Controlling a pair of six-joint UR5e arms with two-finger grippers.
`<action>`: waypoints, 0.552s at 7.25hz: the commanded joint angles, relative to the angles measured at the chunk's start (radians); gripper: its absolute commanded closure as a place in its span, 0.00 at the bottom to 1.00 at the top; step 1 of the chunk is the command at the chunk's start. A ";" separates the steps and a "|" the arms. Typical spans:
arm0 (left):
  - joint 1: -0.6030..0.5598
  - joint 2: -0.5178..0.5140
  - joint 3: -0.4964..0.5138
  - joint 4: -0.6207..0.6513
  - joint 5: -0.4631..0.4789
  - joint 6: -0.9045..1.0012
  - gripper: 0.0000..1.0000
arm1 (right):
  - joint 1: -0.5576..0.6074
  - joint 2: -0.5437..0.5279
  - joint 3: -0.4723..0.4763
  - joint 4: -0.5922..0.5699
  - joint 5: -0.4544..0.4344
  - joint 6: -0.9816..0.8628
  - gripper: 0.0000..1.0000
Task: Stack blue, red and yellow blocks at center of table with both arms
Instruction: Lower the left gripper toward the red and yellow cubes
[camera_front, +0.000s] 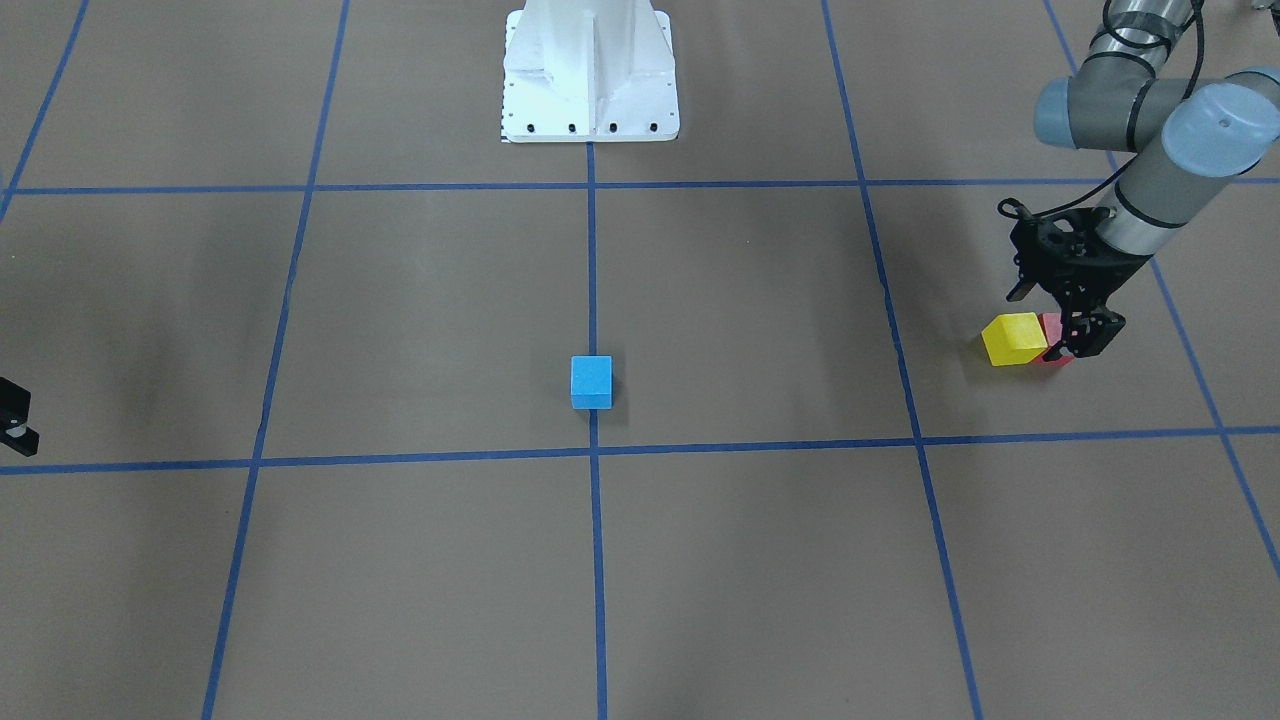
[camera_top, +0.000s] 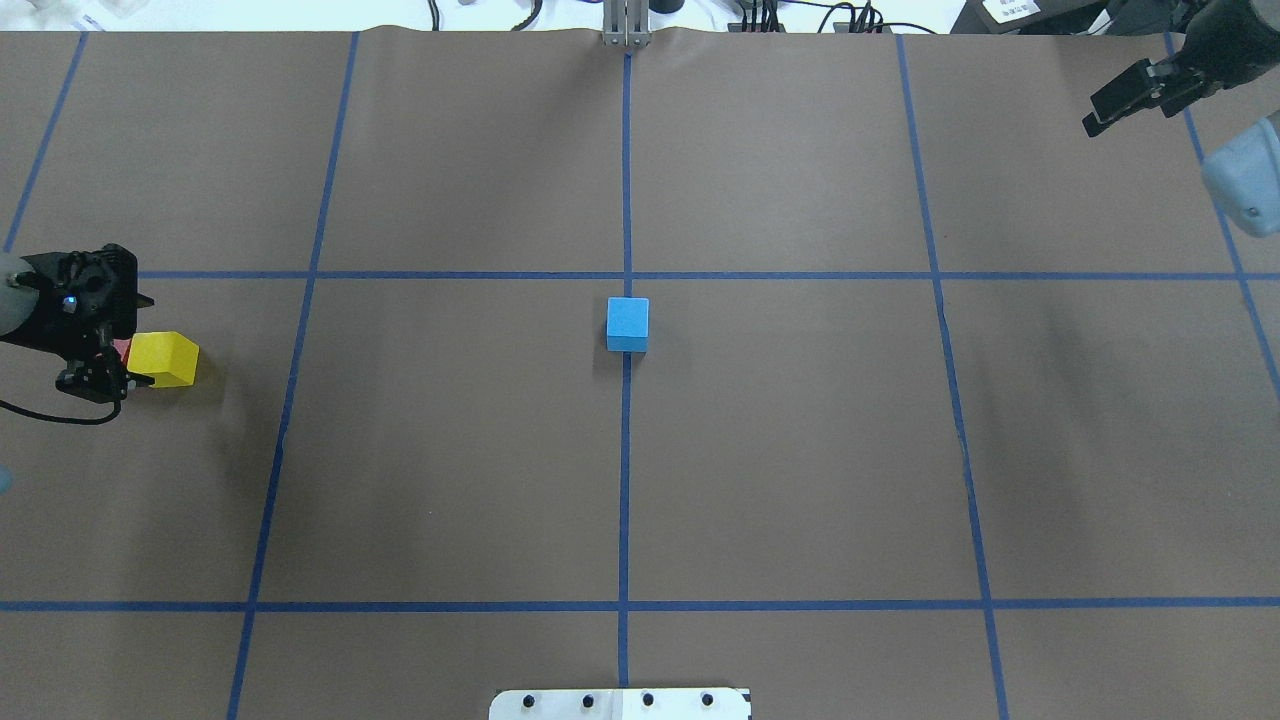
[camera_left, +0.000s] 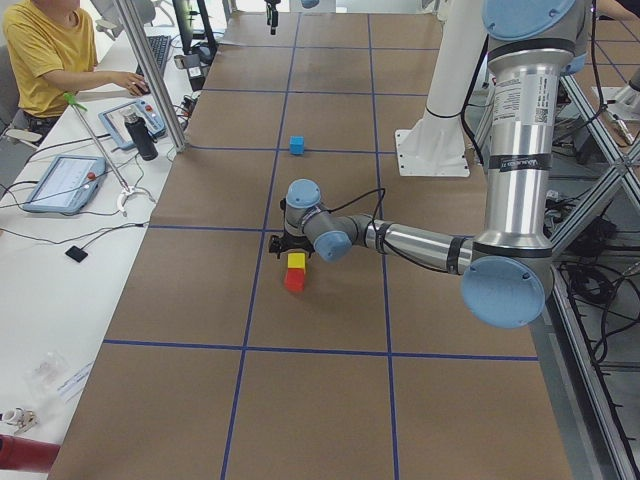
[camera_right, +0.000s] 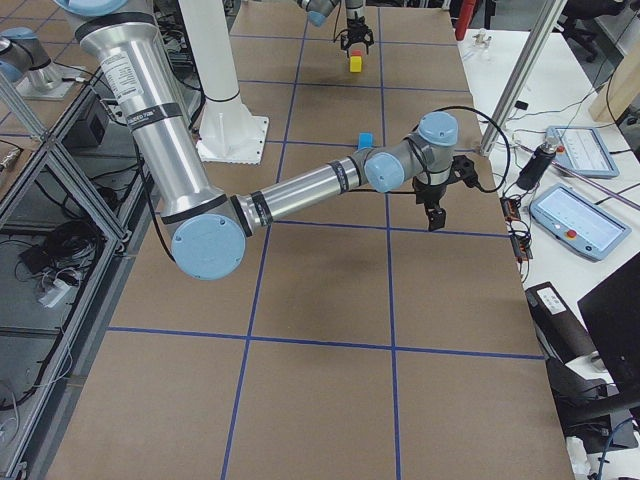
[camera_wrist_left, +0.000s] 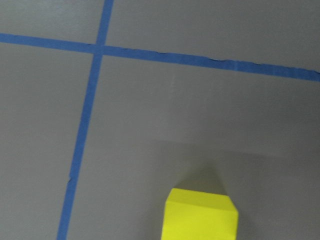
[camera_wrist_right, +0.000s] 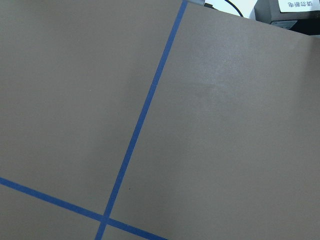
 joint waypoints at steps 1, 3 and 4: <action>0.023 -0.031 0.044 -0.002 0.002 0.004 0.00 | 0.002 -0.003 -0.002 0.000 -0.001 0.006 0.00; 0.023 -0.035 0.058 -0.002 -0.001 0.004 0.00 | 0.004 -0.003 0.000 0.000 0.001 0.008 0.00; 0.023 -0.030 0.059 -0.002 -0.001 0.004 0.00 | 0.004 -0.002 0.000 0.000 0.001 0.008 0.00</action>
